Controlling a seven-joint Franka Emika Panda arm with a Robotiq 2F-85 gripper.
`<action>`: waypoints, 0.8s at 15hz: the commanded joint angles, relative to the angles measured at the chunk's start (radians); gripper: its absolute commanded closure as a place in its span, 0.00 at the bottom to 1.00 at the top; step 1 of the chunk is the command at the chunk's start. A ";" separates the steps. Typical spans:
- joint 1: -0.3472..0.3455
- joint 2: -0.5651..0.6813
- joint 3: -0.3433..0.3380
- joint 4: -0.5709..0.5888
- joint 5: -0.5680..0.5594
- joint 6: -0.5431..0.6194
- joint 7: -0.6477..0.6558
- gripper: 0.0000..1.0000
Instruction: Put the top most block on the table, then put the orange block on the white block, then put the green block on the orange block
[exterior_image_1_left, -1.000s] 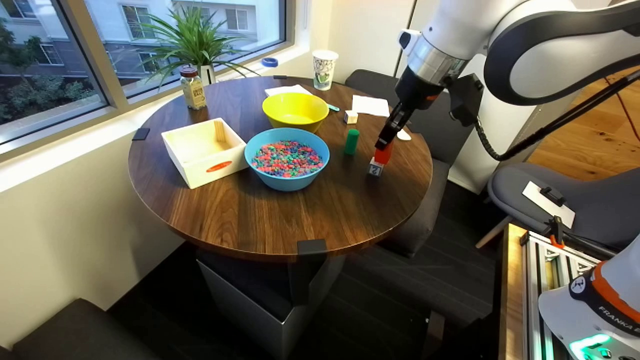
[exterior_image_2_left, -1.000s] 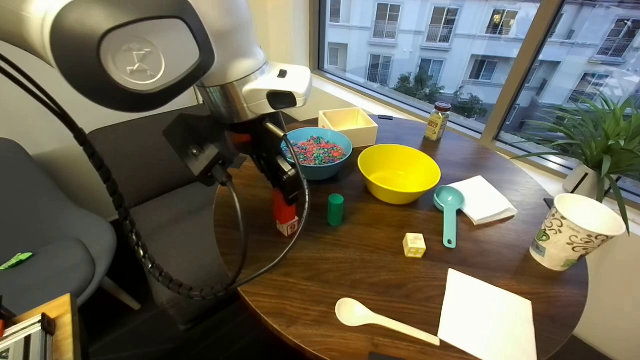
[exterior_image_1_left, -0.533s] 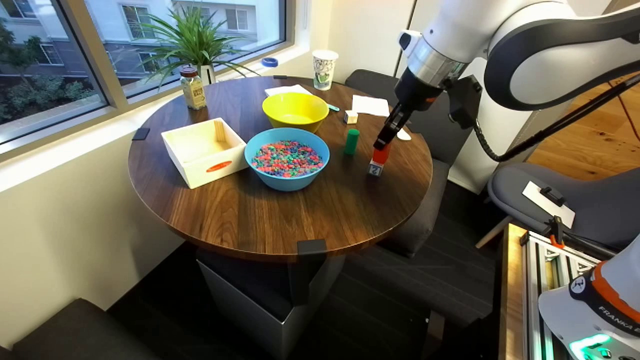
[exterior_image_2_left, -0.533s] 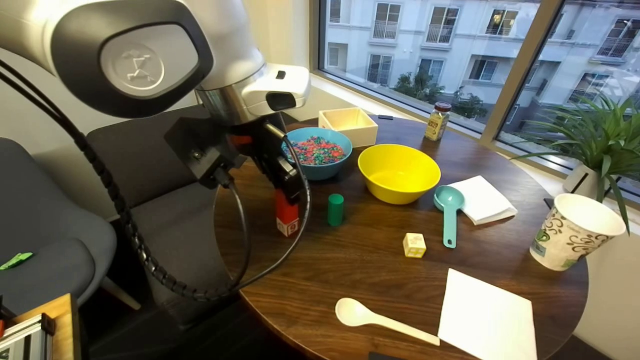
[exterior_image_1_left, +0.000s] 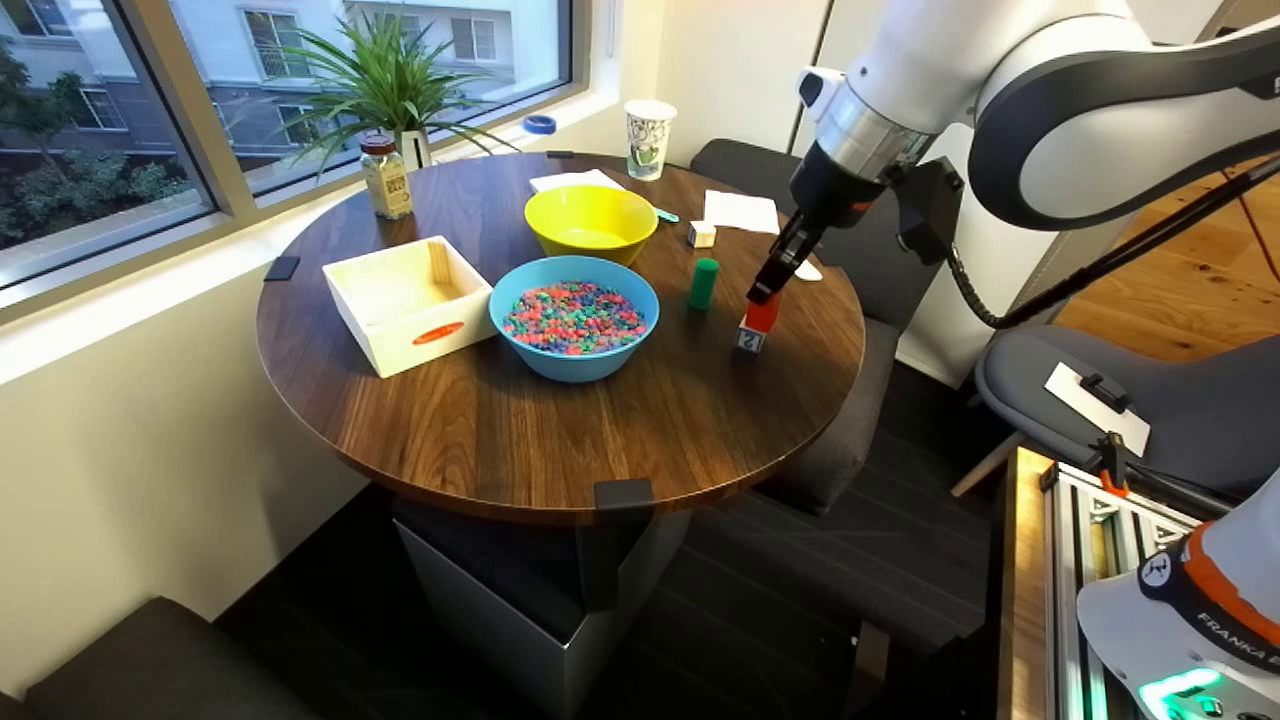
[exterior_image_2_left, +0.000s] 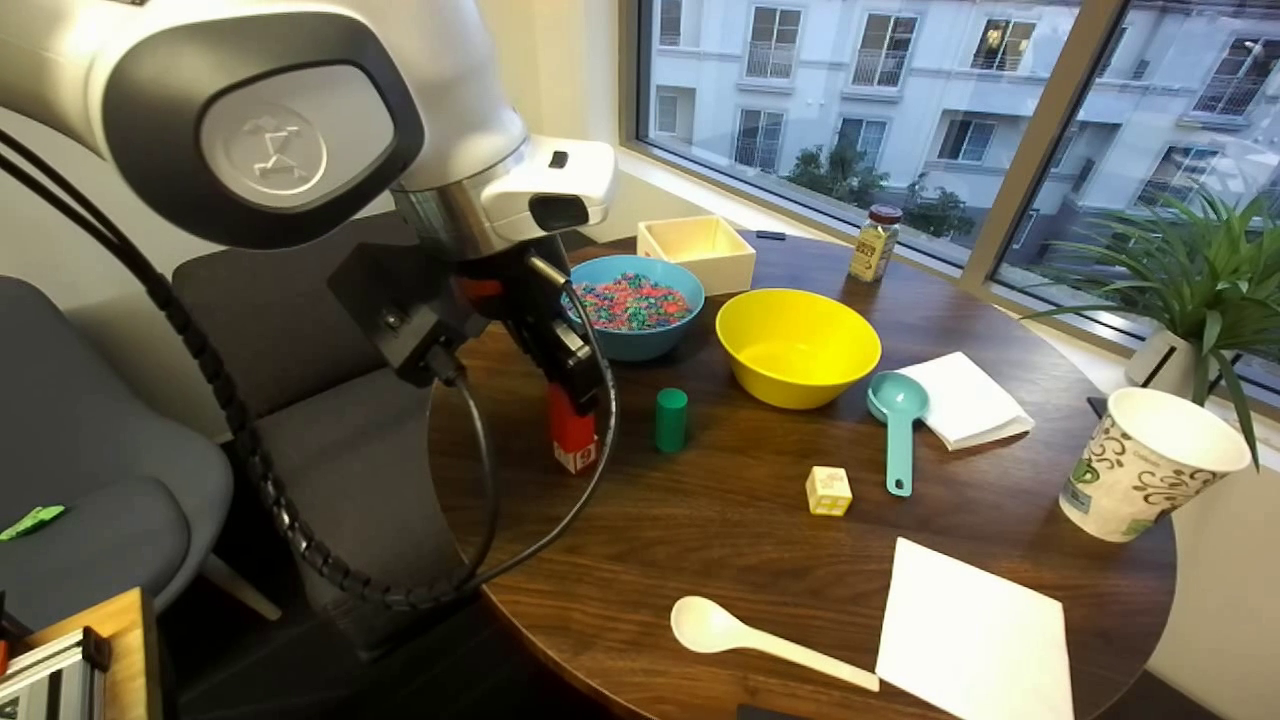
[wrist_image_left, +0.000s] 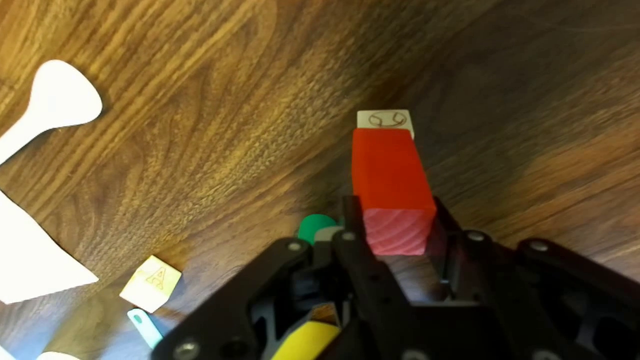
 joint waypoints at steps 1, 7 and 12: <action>-0.003 -0.020 0.005 -0.034 -0.014 0.036 0.016 0.92; -0.001 -0.019 0.005 -0.039 -0.008 0.042 0.015 0.92; 0.004 -0.019 0.002 -0.040 0.002 0.037 0.002 0.27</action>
